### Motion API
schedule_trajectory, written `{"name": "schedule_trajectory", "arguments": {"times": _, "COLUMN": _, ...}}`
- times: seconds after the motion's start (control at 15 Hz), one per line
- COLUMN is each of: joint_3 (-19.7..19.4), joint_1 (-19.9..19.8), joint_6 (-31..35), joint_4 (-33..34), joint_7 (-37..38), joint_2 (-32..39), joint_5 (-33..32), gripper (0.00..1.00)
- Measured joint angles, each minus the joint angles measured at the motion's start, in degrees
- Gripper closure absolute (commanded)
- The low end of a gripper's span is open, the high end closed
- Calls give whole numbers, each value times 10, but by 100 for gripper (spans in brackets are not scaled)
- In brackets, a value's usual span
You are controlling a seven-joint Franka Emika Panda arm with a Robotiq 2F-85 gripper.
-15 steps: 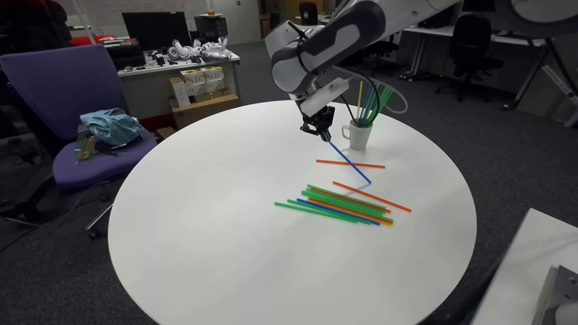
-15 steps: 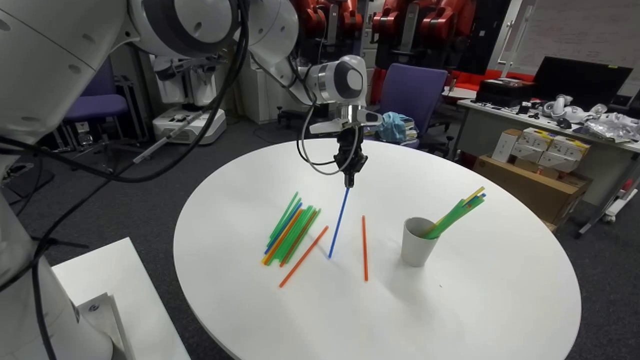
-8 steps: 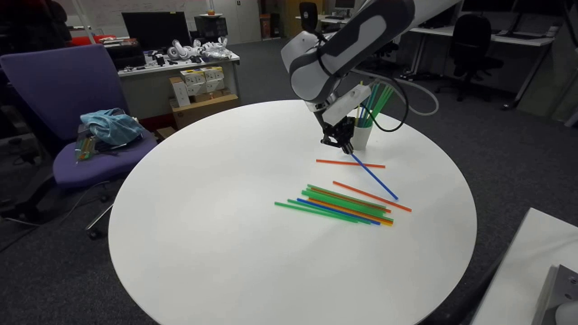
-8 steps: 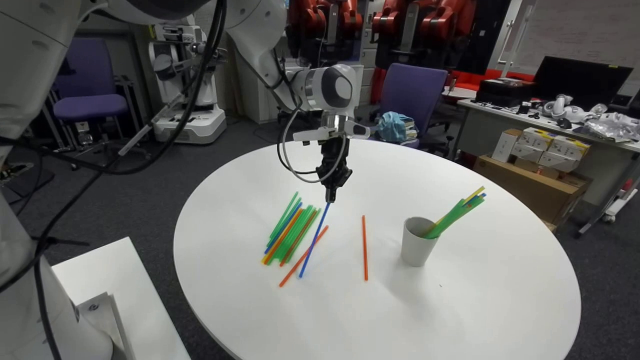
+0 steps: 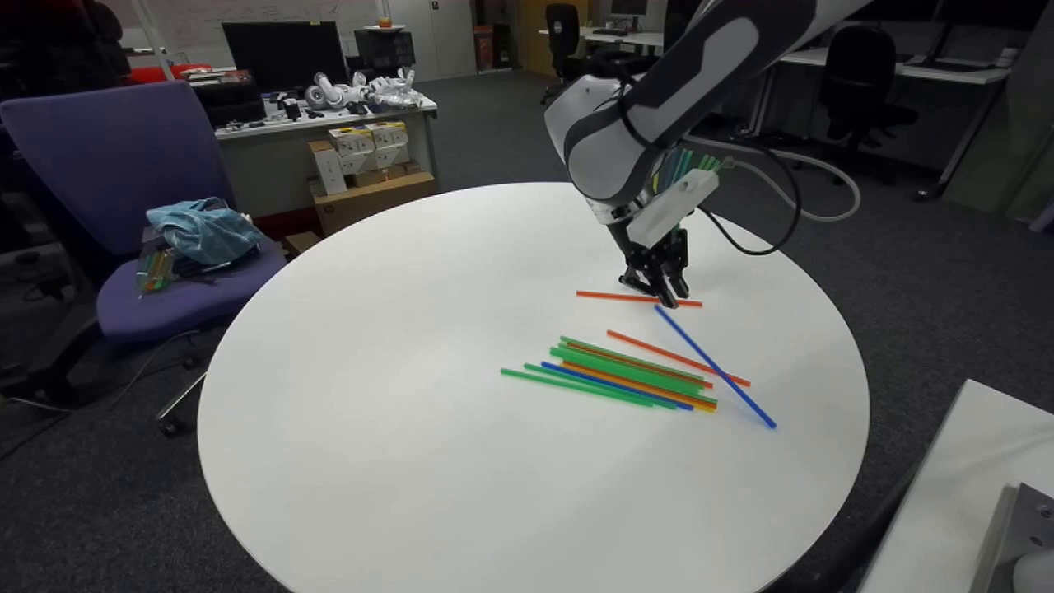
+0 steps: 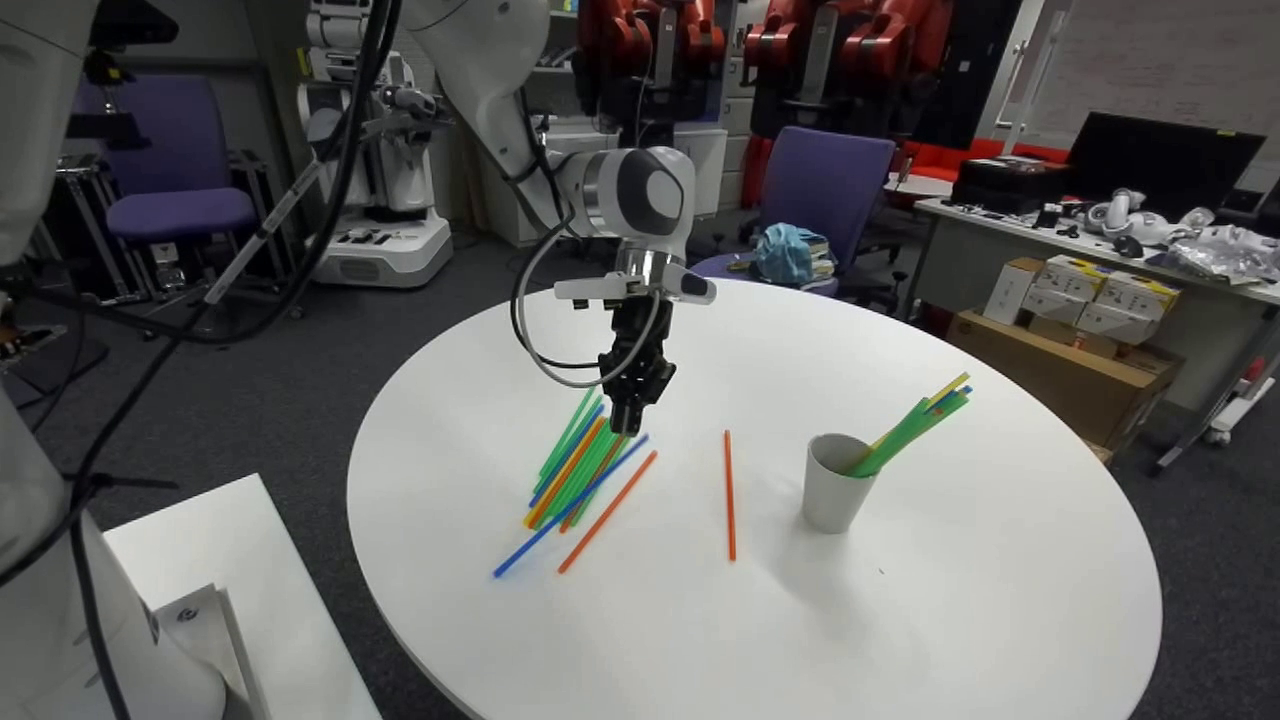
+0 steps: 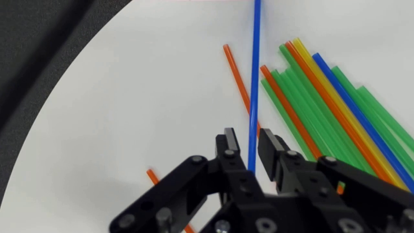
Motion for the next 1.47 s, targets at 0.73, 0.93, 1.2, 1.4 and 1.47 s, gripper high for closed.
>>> {"name": "schedule_trajectory", "arguments": {"times": 0.73, "joint_3": -10, "joint_1": -18, "joint_6": -24, "joint_4": -21, "joint_7": 82, "joint_2": -48, "joint_5": 33, "gripper": 0}}
{"name": "schedule_trajectory", "arguments": {"times": 0.93, "joint_3": -19, "joint_1": -27, "joint_6": -40, "joint_4": -6, "joint_7": 128, "joint_2": -55, "joint_5": 49, "gripper": 0}}
{"name": "schedule_trajectory", "arguments": {"times": 1.2, "joint_3": -39, "joint_1": -36, "joint_6": -39, "joint_4": 27, "joint_7": 214, "joint_2": -53, "joint_5": 55, "gripper": 0}}
{"name": "schedule_trajectory", "arguments": {"times": 1.4, "joint_3": -46, "joint_1": -50, "joint_6": -37, "joint_4": 65, "joint_7": 273, "joint_2": -44, "joint_5": 74, "gripper": 0}}
{"name": "schedule_trajectory", "arguments": {"times": 1.47, "joint_3": -47, "joint_1": -54, "joint_6": -31, "joint_4": 81, "joint_7": 294, "joint_2": -38, "joint_5": 77, "gripper": 0}}
